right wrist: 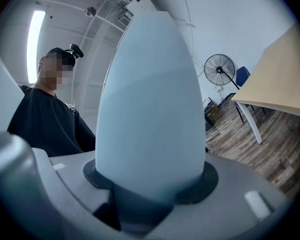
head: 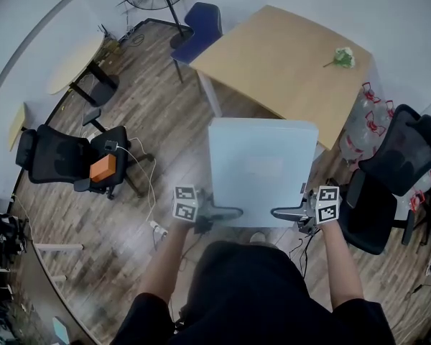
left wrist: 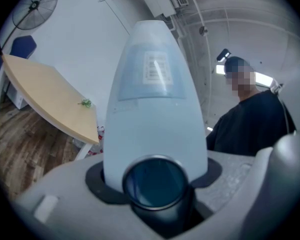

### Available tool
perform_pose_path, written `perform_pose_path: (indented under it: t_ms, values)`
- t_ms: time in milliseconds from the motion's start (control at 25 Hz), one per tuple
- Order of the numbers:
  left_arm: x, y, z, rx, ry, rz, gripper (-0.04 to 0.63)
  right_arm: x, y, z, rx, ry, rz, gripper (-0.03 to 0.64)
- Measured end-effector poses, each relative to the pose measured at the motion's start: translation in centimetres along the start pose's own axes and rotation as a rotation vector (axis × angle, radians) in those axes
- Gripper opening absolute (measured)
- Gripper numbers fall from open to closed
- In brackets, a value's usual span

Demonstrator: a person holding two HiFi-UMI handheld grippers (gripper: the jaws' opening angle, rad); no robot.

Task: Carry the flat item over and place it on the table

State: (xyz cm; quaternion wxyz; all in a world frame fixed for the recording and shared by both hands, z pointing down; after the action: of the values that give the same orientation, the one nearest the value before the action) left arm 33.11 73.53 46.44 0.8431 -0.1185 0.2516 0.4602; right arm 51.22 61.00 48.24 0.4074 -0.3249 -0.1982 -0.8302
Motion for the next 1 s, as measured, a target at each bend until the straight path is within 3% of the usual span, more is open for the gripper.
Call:
perform_pose_path:
  t_ms: [480,1000]
  values:
    - [-9.8,2.6,-4.3,0.006,0.021,0.019,0.307,8.3,-1.9,-6.3,0.005,-0.026,0.045,0.295]
    - [-25.5,11.5,-14.1,0.008,0.102,0.041,0.307,21.8,-9.7,-18.9,0.021,-0.105,0.095,0.301]
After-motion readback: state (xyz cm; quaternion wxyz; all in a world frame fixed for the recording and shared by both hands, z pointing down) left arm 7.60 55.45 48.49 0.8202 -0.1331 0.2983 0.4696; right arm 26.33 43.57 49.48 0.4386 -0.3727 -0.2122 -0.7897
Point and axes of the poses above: the fingertips, and each gripper's own axes: y backward along the fingers, x to its right, z out of its underside, the point moved 7 cm from there along y, backward along the fingers, and after that the axes turned 6 degrees about -y, right-handed, at the moved point
